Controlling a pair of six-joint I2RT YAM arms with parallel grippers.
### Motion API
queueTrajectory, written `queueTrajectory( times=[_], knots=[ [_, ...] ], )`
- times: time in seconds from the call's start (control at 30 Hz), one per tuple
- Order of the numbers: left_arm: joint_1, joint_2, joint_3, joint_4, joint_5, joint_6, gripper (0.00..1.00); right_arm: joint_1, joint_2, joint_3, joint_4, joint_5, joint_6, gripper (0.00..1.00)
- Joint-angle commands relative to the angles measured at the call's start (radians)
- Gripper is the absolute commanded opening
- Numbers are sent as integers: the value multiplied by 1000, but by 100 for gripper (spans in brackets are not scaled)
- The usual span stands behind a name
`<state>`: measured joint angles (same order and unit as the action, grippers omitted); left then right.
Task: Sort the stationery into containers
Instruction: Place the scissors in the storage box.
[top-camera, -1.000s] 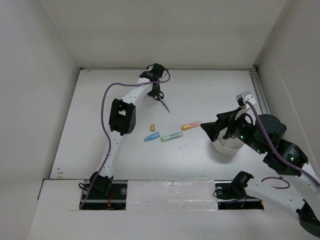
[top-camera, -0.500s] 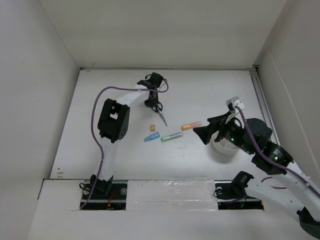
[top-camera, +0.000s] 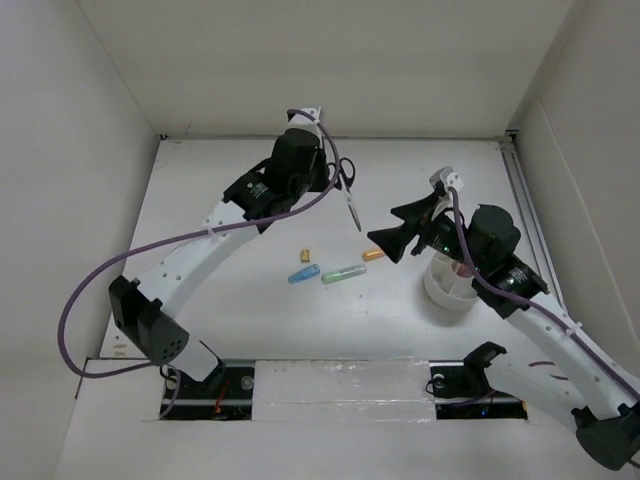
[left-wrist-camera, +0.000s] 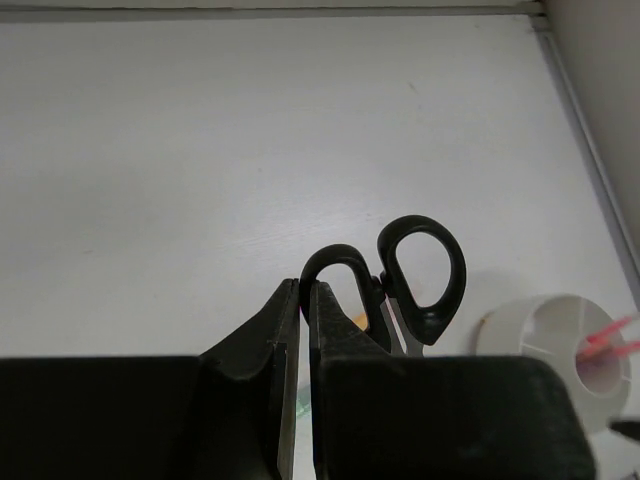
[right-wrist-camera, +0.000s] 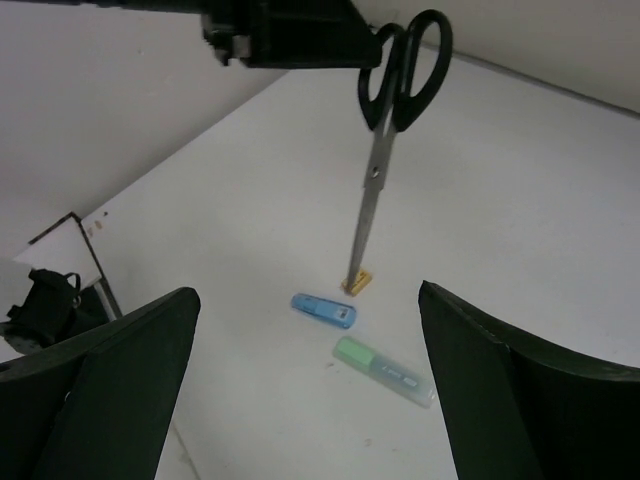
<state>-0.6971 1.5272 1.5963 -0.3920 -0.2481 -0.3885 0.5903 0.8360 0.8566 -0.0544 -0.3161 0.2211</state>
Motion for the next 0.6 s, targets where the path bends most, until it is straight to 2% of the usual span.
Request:
queueTrajectory(
  times=[0.0, 0.13, 0.23, 0.43, 0.57],
  knots=[
    [-51, -64, -38, 33, 3, 48, 0, -98, 0, 47, 143, -196, -29, 97],
    [-88, -150, -85, 85, 49, 57, 0, -158, 47, 74, 143, -239, -19, 97],
    [-128, -185, -105, 116, 61, 80, 0, -158, 83, 84, 160, -293, 23, 97],
    [-203, -185, -95, 116, 73, 123, 0, -126, 140, 84, 205, -279, 81, 94],
    [-203, -216, -105, 127, 95, 123, 0, -103, 161, 93, 226, -242, 106, 90]
  ],
)
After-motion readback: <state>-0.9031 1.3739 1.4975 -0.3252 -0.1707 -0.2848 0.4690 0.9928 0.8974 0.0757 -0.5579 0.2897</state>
